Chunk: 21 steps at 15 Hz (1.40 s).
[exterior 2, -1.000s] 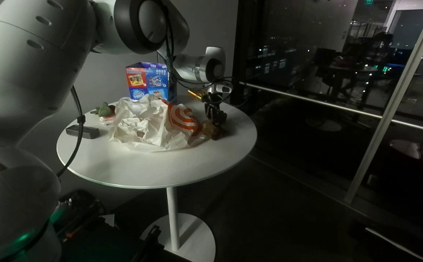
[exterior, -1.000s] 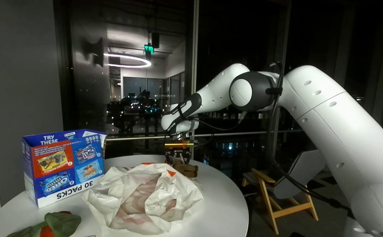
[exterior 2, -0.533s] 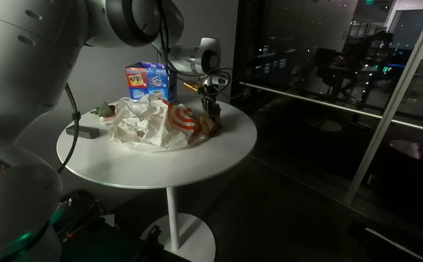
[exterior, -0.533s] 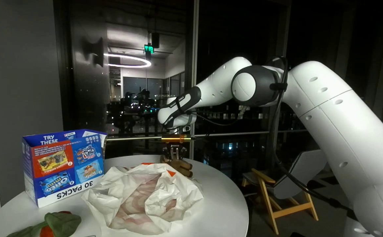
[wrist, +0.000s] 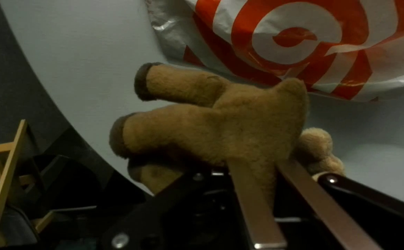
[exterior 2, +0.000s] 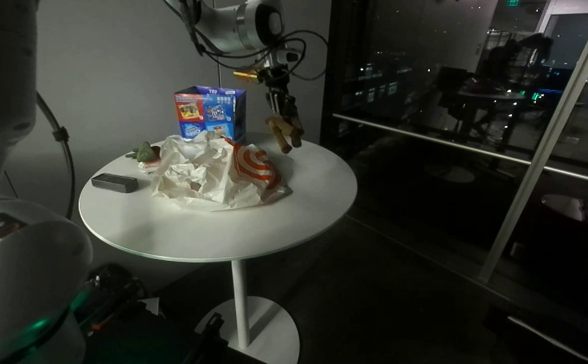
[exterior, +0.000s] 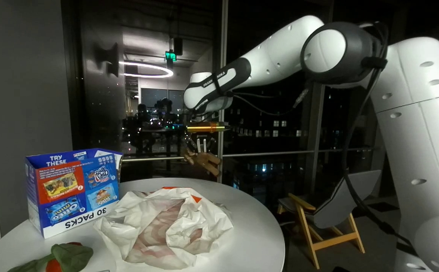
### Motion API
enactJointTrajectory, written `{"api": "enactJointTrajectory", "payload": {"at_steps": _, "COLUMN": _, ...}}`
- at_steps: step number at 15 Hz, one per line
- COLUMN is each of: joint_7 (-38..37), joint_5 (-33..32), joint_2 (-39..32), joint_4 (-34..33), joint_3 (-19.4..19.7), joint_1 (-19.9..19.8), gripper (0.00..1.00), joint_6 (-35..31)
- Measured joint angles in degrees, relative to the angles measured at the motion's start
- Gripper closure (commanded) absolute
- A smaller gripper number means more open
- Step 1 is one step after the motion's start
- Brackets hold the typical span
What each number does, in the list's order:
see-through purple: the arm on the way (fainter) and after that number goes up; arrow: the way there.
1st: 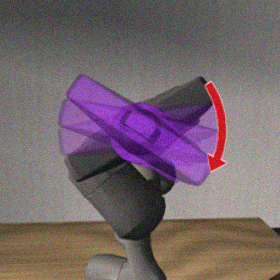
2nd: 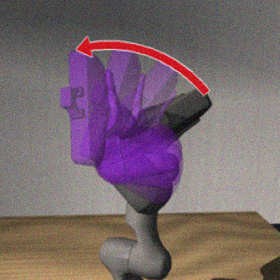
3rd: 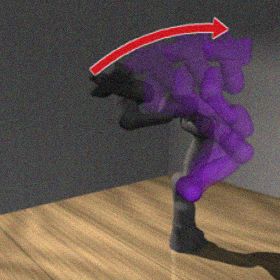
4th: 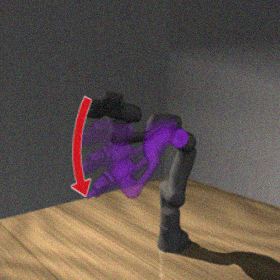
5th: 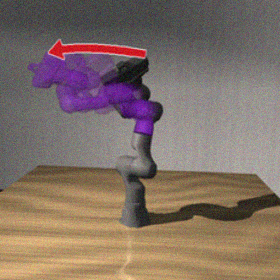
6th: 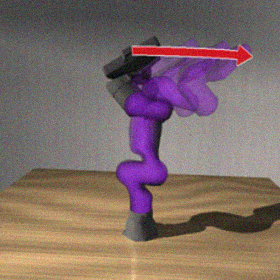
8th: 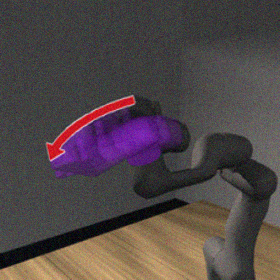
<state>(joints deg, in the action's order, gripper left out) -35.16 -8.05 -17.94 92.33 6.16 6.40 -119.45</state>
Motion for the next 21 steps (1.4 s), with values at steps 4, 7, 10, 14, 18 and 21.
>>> {"api": "enactJointTrajectory", "payload": {"at_steps": 4, "joint_7": 7.01, "joint_5": -0.35, "joint_2": 11.27, "joint_4": 8.22, "joint_3": -4.42, "joint_1": 1.00, "gripper": 0.91, "joint_6": 4.83}}
{"api": "enactJointTrajectory", "payload": {"at_steps": 7, "joint_7": 11.41, "joint_5": 2.82, "joint_2": 18.66, "joint_4": 13.64, "joint_3": -9.00, "joint_1": 1.88, "gripper": 0.92, "joint_6": 11.94}}
{"api": "enactJointTrajectory", "payload": {"at_steps": 10, "joint_7": 14.09, "joint_5": 7.74, "joint_2": 23.39, "joint_4": 17.65, "joint_3": -13.61, "joint_1": 3.94, "gripper": 0.94, "joint_6": 18.46}}
{"api": "enactJointTrajectory", "payload": {"at_steps": 14, "joint_7": 18.79, "joint_5": 14.27, "joint_2": 21.56, "joint_4": 19.56, "joint_3": -17.78, "joint_1": 6.48, "gripper": 0.94, "joint_6": 19.97}}
{"api": "enactJointTrajectory", "payload": {"at_steps": 18, "joint_7": 24.48, "joint_5": 20.08, "joint_2": 15.50, "joint_4": 18.94, "joint_3": -19.74, "joint_1": 7.83, "gripper": 0.93, "joint_6": 21.32}}
{"api": "enactJointTrajectory", "payload": {"at_steps": 21, "joint_7": 26.92, "joint_5": 22.88, "joint_2": 9.97, "joint_4": 16.33, "joint_3": -19.90, "joint_1": 7.95, "gripper": 0.94, "joint_6": 26.72}}
